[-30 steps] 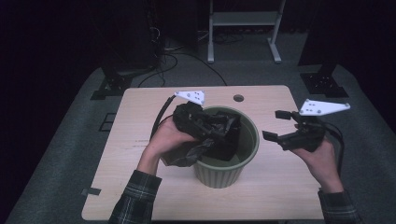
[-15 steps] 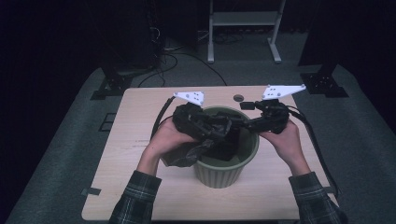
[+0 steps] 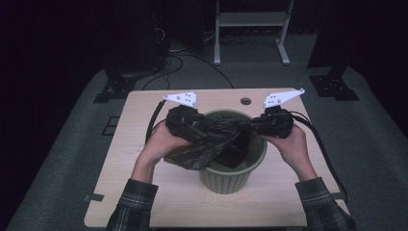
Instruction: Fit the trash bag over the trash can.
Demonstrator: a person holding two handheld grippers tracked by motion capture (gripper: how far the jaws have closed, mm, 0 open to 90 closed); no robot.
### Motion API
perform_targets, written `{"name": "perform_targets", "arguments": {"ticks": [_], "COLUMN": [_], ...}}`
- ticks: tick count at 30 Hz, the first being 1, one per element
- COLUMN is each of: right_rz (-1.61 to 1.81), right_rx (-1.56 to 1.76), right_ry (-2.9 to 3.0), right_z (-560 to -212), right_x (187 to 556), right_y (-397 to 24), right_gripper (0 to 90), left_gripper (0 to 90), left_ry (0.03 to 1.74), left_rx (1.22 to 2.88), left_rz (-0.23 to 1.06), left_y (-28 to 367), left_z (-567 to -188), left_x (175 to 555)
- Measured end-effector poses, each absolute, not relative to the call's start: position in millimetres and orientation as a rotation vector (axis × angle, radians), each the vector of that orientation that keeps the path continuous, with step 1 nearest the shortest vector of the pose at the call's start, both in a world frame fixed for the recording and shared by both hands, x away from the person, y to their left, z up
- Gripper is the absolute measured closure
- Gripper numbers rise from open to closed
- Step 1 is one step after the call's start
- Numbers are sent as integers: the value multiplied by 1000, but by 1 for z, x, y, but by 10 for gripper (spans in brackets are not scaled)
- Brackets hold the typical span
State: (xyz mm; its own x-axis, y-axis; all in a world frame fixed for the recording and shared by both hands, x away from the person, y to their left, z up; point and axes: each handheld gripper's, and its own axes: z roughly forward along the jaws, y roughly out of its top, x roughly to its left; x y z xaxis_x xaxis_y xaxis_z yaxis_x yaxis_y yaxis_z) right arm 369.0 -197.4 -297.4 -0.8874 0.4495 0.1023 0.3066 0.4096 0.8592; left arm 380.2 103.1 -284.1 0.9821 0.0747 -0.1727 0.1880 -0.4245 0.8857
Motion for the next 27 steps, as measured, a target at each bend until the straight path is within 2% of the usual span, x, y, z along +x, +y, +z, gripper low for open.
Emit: {"name": "perform_targets", "arguments": {"ticks": [16, 27], "right_rz": [1483, 1459], "right_rx": [768, 802], "right_ry": [2456, 2452], "right_z": [-297, -300], "right_x": [375, 380], "right_y": [-215, -214], "right_gripper": [872, 871], "left_gripper": [288, 279], "left_ry": [316, 312], "left_rx": [1951, 1923], "left_rz": [-22, -14], "left_y": [188, 218], "left_z": [-294, -307], "left_x": [351, 327]}}
